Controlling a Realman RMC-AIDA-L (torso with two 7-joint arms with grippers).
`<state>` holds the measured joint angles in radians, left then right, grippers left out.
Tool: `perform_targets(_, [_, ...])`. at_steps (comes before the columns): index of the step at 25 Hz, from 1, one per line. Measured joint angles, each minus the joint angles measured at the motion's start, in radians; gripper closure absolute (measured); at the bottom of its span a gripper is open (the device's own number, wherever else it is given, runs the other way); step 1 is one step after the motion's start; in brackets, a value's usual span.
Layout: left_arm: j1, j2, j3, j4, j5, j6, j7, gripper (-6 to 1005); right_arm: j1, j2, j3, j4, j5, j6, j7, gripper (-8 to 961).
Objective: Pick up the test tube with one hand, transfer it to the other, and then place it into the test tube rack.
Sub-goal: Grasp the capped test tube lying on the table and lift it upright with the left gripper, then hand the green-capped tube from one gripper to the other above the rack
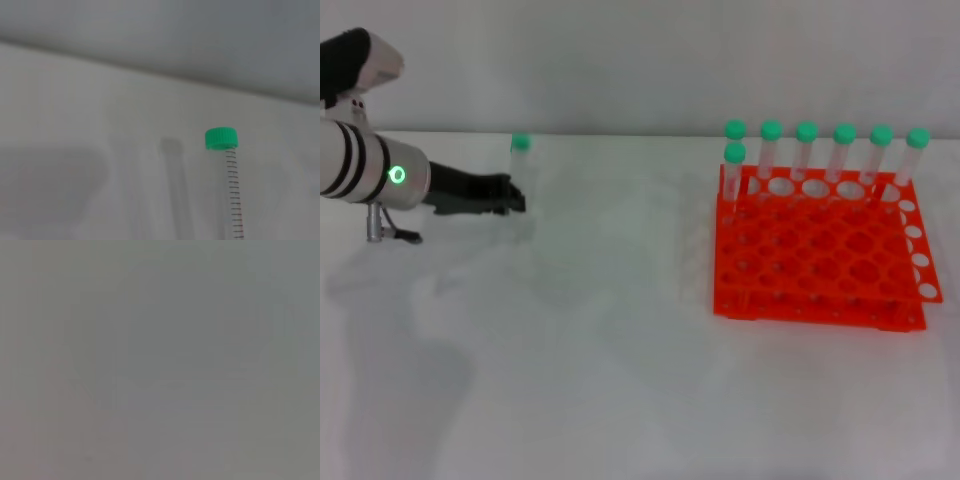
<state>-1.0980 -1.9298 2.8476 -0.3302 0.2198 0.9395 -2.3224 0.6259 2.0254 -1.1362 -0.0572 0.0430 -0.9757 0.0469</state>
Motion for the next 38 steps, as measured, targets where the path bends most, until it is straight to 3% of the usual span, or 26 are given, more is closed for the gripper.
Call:
perform_targets(5, [0.074,-0.015,-0.001,-0.018,-0.376,-0.002,0.324,794,-0.007,-0.002,0.003,-0.009,0.002,-0.003,0.029,203])
perform_targets(11, [0.231,-0.076,-0.002,-0.018,-0.974,0.048,0.816,793,-0.017,-0.009,-0.004,-0.020,-0.002,-0.004,0.122,207])
perform_targets(14, [0.315,-0.129,-0.002,-0.008,-1.240,0.151,1.110,793,-0.039,-0.013,-0.066,-0.060,-0.023,-0.001,0.167,209])
perform_targets(16, [0.370,-0.146,-0.002,0.038,-1.345,0.230,1.310,792,-0.066,-0.018,-0.148,-0.107,-0.049,-0.003,0.253,210])
perform_targets(19, [0.434,-0.145,-0.002,0.167,-1.396,0.338,1.585,792,-0.117,-0.041,-0.276,-0.206,-0.131,-0.023,0.438,212])
perform_targets(21, [0.445,-0.148,-0.002,0.235,-1.387,0.363,1.705,792,-0.146,-0.067,-0.337,-0.265,-0.229,-0.075,0.563,213])
perform_targets(25, [0.443,-0.153,-0.002,0.365,-1.322,0.345,1.843,792,-0.145,-0.113,-0.374,-0.303,-0.458,-0.259,0.758,216])
perform_targets(28, [0.436,-0.159,-0.009,0.482,-1.310,0.298,1.982,793,-0.119,-0.136,-0.374,-0.304,-0.600,-0.379,0.844,217])
perform_targets(33, [0.429,-0.164,-0.011,0.618,-1.306,0.237,2.133,795,-0.063,-0.142,-0.371,-0.306,-0.743,-0.468,0.920,221])
perform_targets(38, [0.451,-0.170,-0.009,0.663,-1.305,0.232,2.134,796,-0.023,-0.117,-0.372,-0.313,-0.772,-0.449,0.936,224])
